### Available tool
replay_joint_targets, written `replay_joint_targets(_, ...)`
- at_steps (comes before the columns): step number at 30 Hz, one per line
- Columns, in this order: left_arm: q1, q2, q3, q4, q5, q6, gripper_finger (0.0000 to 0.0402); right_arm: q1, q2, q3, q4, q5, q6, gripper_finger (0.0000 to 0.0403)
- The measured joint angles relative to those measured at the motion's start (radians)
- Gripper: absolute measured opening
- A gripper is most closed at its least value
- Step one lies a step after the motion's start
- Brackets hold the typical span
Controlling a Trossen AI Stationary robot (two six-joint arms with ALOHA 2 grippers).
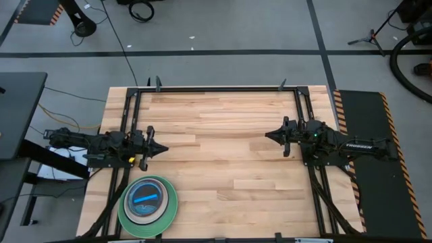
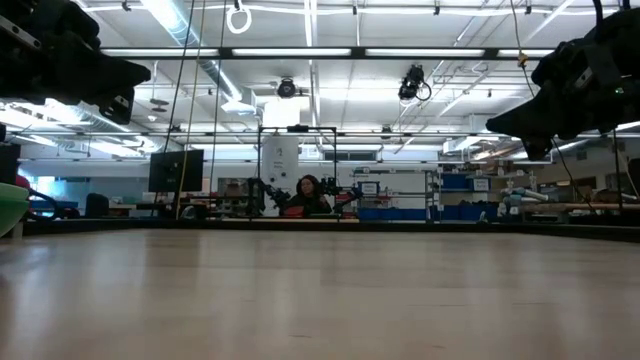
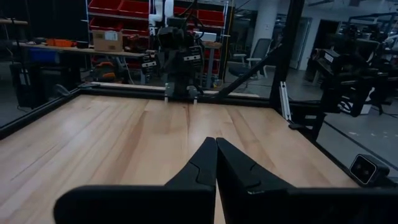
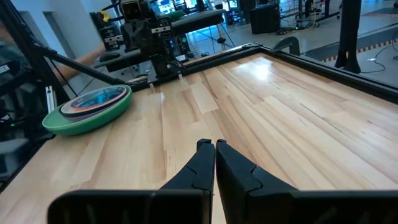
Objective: Stack plastic plates
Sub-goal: Return to Home Position
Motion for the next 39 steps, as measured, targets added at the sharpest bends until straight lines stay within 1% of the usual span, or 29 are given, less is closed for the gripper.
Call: replay_joint_targets(39,0.000,0.000,0.000,0.000,0.000,0.000,0.0009,0.000,0.000,0.000,0.000,0.000,0.000,0.0023)
